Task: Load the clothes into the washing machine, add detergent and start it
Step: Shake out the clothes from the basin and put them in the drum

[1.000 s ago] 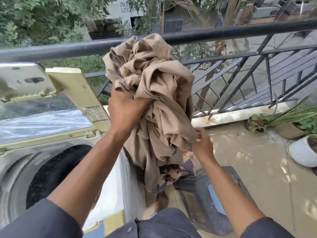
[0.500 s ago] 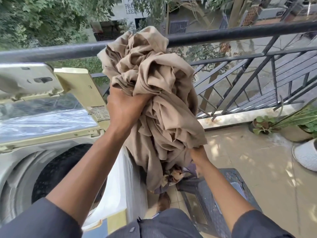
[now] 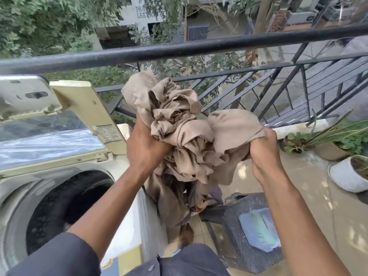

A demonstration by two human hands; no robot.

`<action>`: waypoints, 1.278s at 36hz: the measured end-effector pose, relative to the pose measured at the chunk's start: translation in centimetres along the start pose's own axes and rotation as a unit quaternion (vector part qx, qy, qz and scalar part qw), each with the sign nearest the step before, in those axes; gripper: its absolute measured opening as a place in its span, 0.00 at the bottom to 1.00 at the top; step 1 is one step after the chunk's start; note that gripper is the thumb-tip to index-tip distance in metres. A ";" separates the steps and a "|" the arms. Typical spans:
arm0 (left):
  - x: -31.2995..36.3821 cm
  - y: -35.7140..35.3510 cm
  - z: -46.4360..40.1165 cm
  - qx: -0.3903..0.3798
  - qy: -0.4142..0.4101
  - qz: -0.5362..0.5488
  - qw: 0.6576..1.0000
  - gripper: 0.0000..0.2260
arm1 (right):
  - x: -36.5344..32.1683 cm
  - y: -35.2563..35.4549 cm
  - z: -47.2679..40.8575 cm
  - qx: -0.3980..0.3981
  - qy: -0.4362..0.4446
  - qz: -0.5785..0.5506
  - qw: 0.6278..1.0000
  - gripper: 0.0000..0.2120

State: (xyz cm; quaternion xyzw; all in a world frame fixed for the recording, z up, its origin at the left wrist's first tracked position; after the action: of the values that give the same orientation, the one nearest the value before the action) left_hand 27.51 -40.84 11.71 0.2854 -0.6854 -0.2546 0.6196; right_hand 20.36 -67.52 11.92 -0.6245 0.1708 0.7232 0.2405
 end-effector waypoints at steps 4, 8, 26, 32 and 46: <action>-0.1 -0.2 0.1 -0.054 0.013 0.057 0.997 0.34 | -2.8 -2.6 1.2 -0.081 0.052 -0.021 0.995 0.16; -2.2 -0.6 -0.6 -0.122 0.015 0.146 0.982 0.33 | -2.7 -4.7 1.5 -0.143 0.053 0.006 0.988 0.24; 1.4 1.5 -0.1 -0.179 -0.192 0.088 0.961 0.67 | -3.8 -9.8 3.8 -0.271 0.043 0.327 0.904 0.26; 2.8 1.5 0.7 -0.199 -0.271 0.015 0.942 0.56 | -4.8 -10.5 3.3 -0.279 0.080 0.426 0.857 0.32; 1.2 1.7 0.0 -0.147 -0.237 -0.025 0.960 0.35 | -2.8 -6.7 0.7 -0.351 -0.052 0.031 0.934 0.34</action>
State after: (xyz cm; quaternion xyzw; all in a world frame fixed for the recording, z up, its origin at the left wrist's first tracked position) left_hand 27.34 -40.48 13.81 0.1395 -0.7603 -0.4283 0.4680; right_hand 23.83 -62.00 15.10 -0.6251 -0.0877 0.7756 -0.0081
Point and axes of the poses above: each hand's wrist, its own z-axis away from the middle knuckle, its own y-axis out of the back of the hand, x = y × z, the point moved 3 cm from there along -z, towards the middle knuckle, and after that the axes turned 3 degrees about -z, right-handed, at the moved point
